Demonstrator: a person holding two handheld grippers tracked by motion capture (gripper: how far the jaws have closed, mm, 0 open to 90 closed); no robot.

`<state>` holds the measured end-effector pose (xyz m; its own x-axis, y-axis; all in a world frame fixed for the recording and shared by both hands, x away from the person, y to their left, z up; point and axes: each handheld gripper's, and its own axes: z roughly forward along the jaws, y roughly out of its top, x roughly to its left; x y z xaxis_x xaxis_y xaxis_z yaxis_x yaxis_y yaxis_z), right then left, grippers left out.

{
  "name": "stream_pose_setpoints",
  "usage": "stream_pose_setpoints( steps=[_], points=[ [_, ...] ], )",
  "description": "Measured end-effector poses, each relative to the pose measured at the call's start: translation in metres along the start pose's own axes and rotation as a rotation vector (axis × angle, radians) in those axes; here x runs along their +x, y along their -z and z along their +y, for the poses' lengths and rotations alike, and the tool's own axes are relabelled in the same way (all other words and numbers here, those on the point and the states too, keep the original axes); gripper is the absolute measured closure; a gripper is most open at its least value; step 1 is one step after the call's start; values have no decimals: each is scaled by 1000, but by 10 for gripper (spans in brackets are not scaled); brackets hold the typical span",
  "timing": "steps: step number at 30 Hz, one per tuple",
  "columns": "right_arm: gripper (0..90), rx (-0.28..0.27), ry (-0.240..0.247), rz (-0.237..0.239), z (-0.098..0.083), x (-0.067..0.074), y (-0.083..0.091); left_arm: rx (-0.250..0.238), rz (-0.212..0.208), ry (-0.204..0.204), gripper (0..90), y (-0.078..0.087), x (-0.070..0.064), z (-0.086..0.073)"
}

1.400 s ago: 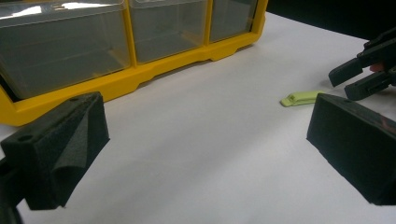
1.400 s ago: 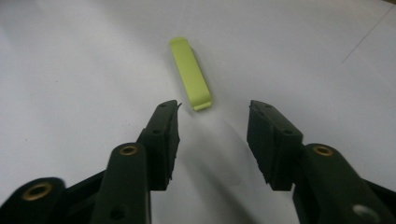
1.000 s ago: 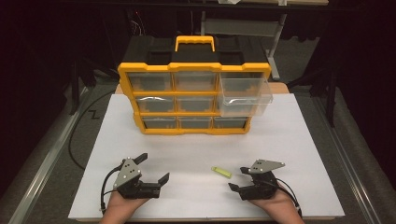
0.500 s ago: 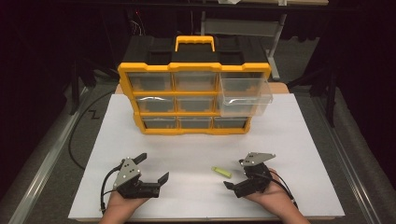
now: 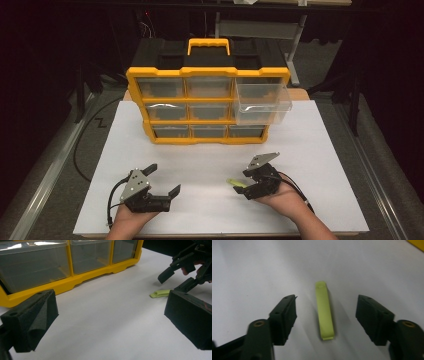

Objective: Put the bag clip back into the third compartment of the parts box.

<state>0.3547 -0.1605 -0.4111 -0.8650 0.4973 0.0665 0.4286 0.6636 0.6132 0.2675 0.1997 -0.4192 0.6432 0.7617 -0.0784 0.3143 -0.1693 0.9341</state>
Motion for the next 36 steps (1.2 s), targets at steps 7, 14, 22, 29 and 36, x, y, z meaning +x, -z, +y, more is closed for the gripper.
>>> stream_pose_setpoints(
  steps=[7,14,22,29,36],
  points=[
    [421,56,22,11,5,0,-6,-2,-5,1,4,0,0,0],
    [440,84,30,10,8,2,-10,-2,-7,2,3,0,0,0],
    [731,102,76,17,9,-1,-12,-4,-5,4,4,0,0,0],
    [789,112,110,7,10,0,-13,-6,-8,3,4,0,0,0],
    [789,149,123,10,14,3,-7,-7,-2,1,4,0,0,0]
  ],
)
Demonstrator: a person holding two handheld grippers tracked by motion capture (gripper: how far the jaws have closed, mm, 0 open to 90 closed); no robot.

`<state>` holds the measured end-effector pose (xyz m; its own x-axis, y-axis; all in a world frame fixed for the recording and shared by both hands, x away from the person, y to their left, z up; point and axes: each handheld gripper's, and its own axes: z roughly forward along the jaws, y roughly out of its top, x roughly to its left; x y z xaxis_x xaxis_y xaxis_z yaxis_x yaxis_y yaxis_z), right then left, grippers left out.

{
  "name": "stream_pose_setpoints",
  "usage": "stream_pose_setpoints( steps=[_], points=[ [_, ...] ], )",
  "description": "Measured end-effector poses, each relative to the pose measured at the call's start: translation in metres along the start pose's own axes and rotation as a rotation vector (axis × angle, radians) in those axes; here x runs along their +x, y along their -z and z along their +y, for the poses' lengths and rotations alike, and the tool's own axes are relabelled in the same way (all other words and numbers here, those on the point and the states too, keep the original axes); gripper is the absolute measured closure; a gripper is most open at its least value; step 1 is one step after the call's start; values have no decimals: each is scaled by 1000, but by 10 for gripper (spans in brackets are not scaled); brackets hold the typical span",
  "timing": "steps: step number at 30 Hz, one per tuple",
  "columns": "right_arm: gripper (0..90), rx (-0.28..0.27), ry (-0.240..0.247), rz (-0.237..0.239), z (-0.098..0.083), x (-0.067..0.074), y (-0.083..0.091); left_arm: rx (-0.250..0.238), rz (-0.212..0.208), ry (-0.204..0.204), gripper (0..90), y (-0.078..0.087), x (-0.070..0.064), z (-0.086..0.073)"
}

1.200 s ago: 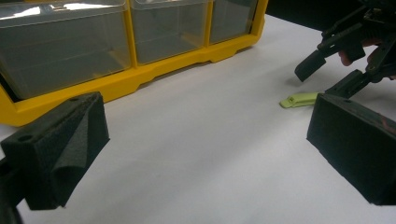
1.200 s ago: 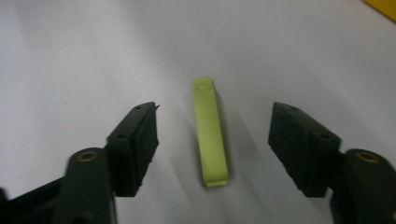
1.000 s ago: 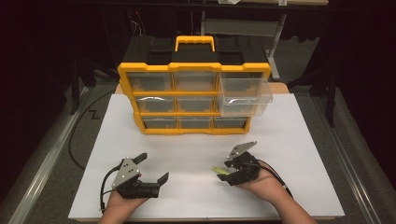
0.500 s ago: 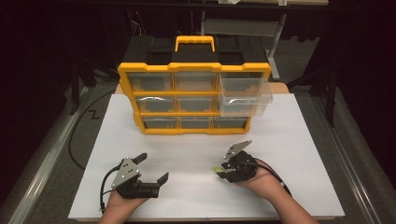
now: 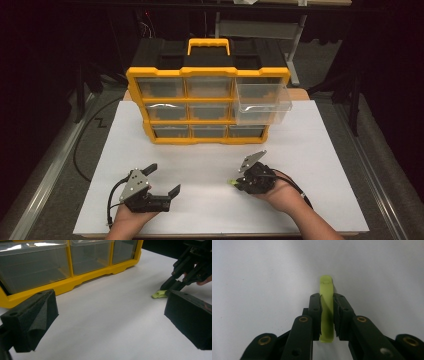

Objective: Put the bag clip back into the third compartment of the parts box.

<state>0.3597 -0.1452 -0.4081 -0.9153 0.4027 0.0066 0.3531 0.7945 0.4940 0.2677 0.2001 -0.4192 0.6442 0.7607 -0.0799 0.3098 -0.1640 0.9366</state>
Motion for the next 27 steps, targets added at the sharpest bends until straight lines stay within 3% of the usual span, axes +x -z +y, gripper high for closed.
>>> stream_pose_setpoints(
  steps=[4,11,27],
  points=[
    [789,12,-4,12,-1,1,7,-2,-1,0,4,0,0,0],
    [789,79,-10,56,-10,-5,25,-11,-5,0,4,0,0,0],
    [788,151,-36,29,-25,-21,72,-15,3,-1,4,0,1,0]
  ],
)
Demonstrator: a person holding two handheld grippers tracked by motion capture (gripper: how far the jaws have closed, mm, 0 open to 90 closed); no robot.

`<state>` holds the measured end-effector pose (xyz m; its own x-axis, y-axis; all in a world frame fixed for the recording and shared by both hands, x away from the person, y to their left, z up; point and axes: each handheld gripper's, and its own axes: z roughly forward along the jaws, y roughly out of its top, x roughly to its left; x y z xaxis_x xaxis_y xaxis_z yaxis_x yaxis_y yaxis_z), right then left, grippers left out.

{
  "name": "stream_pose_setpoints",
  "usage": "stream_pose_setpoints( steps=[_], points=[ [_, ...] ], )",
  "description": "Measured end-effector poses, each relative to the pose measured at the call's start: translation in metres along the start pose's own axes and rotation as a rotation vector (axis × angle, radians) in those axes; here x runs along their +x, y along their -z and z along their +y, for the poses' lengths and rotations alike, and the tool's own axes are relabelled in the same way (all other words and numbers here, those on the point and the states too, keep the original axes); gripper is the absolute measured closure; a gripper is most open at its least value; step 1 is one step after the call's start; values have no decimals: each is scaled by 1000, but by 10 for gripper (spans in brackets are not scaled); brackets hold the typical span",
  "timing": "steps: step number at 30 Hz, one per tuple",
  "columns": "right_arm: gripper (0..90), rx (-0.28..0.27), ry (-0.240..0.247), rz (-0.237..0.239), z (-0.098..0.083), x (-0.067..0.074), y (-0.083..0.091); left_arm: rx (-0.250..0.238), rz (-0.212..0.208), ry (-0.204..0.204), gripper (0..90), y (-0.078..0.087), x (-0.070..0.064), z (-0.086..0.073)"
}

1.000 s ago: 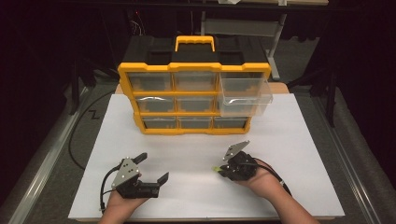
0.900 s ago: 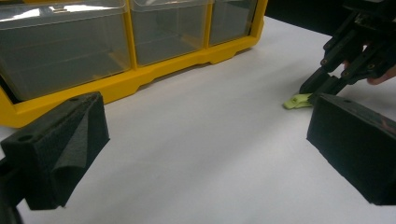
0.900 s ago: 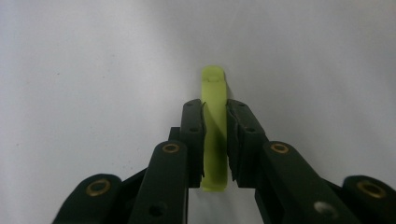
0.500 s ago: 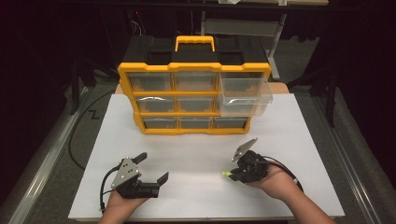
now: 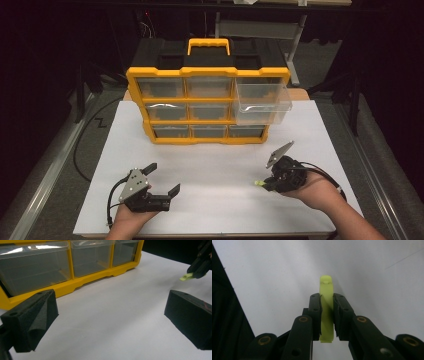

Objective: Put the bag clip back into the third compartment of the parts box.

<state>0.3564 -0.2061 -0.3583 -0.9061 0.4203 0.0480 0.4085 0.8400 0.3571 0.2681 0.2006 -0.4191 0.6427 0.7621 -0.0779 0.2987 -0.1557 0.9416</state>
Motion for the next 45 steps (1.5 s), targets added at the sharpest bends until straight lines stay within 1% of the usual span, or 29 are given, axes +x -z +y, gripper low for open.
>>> stream_pose_setpoints(
  steps=[3,4,5,6,7,9,10,12,13,16,18,20,22,23,25,26,27,29,31,32,33,34,37,40,41,44,45],
  points=[
    [788,-7,-1,21,-3,-5,11,1,2,0,4,-1,0,0],
    [788,-3,-2,19,-4,-6,14,2,1,-1,4,-1,0,0],
    [788,-3,-2,19,-4,-6,14,2,1,-1,4,-1,0,0],
    [789,-2,1,20,-5,-8,21,0,-1,-3,4,-1,0,0],
    [789,-2,1,20,-5,-8,21,0,-1,-3,4,-1,0,0],
    [788,4,0,17,-6,-9,27,1,0,-3,4,-1,0,0],
    [788,7,0,21,-6,-11,32,1,1,-3,4,-1,0,0],
    [788,8,0,29,-6,-11,34,-2,3,-4,4,-1,0,0],
    [788,4,9,33,-5,-11,39,-7,8,-1,4,-1,0,0],
    [788,10,12,31,-5,-11,44,-10,11,1,4,-1,0,0],
    [788,19,23,26,-3,-11,52,-10,15,2,4,-2,0,0],
    [789,19,23,21,-2,-11,55,-7,17,0,4,-2,1,0],
    [789,15,22,21,1,-12,65,-6,18,-1,4,-3,1,0],
    [789,15,22,21,1,-12,65,-6,19,-1,4,-3,1,0],
    [789,10,17,26,3,-12,71,6,23,-6,4,-3,2,0],
    [789,10,19,32,6,-13,77,9,26,-4,4,-4,2,0],
    [789,10,19,32,6,-13,77,11,26,-4,4,-4,2,0],
    [789,19,25,27,11,-13,86,13,27,-3,4,-4,2,0],
    [789,22,31,24,13,-13,89,13,27,-4,4,-4,2,0],
    [789,24,39,20,17,-12,95,13,26,-4,4,-4,2,0],
    [789,24,39,20,17,-12,95,15,25,-3,4,-4,2,-1],
    [789,24,39,14,20,-11,100,18,23,-1,4,-5,2,-1],
    [789,21,45,13,23,-11,104,22,22,-3,4,-5,2,-1],
    [789,25,46,8,27,-12,110,10,21,-3,4,-4,2,0],
    [789,25,46,8,27,-12,110,10,21,-3,4,-4,2,0],
    [789,31,59,11,33,-11,120,13,20,-3,4,-4,3,-1],
    [789,31,59,11,33,-11,120,13,20,-3,4,-4,3,-1]
  ],
)
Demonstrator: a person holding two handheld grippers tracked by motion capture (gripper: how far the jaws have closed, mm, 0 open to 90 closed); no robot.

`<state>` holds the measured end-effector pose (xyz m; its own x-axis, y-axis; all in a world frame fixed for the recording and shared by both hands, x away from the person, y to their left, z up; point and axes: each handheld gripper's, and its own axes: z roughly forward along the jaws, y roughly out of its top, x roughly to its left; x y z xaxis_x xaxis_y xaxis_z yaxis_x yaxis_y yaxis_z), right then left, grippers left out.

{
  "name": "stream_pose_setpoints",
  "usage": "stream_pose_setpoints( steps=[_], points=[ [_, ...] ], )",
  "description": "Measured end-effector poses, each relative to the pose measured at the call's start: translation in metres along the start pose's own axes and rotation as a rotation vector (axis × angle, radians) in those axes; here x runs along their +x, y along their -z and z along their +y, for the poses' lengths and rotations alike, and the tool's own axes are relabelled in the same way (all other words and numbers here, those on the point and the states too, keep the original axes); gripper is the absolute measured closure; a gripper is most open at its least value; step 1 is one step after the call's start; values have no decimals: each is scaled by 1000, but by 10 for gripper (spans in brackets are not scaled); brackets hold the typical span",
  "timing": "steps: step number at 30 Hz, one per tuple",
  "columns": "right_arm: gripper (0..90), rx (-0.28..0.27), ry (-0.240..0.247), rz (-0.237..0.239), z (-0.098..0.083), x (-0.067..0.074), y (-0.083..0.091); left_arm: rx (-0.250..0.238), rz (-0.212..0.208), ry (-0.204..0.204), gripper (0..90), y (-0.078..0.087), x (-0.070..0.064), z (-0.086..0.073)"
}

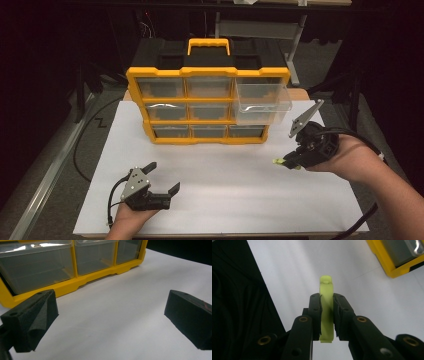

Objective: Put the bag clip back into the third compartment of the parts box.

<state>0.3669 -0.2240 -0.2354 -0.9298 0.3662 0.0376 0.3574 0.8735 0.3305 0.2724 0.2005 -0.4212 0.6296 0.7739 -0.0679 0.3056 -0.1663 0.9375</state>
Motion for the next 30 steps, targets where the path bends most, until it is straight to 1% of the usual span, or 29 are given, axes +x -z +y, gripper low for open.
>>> stream_pose_setpoints(
  steps=[2,4,5,6,8,10,13,14,16,17,18,20,21,23,24,25,30],
  points=[
    [789,-15,5,3,5,-1,11,-1,-1,-3,4,-1,0,0],
    [789,-22,7,1,7,-1,17,-4,-4,-6,4,0,-1,0],
    [789,-22,7,1,7,-1,17,-4,-4,-6,4,0,-1,0],
    [789,-31,9,0,10,-1,23,-7,-4,-5,4,0,-1,0],
    [789,-36,11,0,13,-1,29,-6,-6,-4,4,0,-1,0],
    [789,-43,10,3,14,-1,32,-7,-7,-6,4,0,-1,0],
    [789,-44,9,-6,18,0,41,-11,-8,-2,4,-1,-2,0],
    [789,-48,11,-12,21,0,47,-12,-9,-2,4,-1,-2,0],
    [789,-51,13,-13,22,0,50,-10,-11,-6,4,-1,-2,0],
    [789,-54,14,-17,26,1,56,-7,-11,-11,4,0,-2,0],
    [789,-54,14,-17,26,1,56,-7,-10,-11,4,0,-2,0],
    [789,-51,26,-26,32,2,64,-8,-10,-8,4,0,-2,0],
    [789,-54,29,-25,34,2,67,-13,-10,-2,4,-1,-2,0],
    [789,-65,29,-16,38,2,73,-8,-11,-5,4,0,-1,0],
    [789,-65,29,-16,38,2,73,-8,-11,-5,4,0,-1,0],
    [789,-68,29,-17,41,2,79,-8,-10,-5,4,0,-1,0],
    [789,-62,30,-25,46,2,87,-12,-8,-5,4,1,-1,0]
  ],
)
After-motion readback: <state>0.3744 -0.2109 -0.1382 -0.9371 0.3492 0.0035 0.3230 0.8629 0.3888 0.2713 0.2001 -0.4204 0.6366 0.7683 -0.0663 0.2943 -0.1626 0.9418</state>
